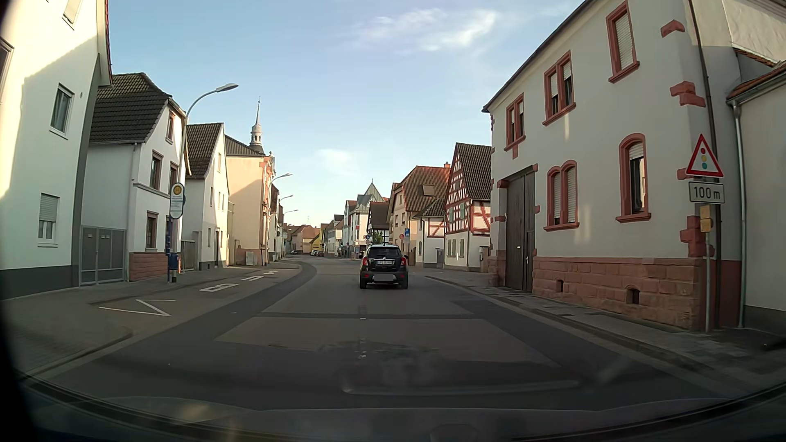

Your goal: Follow the waypoints while adhering to traffic rules and regulations

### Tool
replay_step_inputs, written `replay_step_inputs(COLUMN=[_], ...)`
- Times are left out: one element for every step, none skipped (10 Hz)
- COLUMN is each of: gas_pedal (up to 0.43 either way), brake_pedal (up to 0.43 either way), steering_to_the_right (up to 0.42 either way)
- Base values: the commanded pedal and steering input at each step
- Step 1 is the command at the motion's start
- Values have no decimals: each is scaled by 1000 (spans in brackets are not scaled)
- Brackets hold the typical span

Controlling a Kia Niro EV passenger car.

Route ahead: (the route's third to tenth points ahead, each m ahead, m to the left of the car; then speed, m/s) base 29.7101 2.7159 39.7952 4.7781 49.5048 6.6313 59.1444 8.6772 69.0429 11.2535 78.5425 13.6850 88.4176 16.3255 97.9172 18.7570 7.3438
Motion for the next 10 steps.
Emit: replay_step_inputs(gas_pedal=[169,169,177,177,177,177,177,177,177,177], brake_pedal=[30,30,30,30,30,30,30,30,30,30], steering_to_the_right=[1,-3,-8,-15,-21,-24,-24,-24,-23,-23])
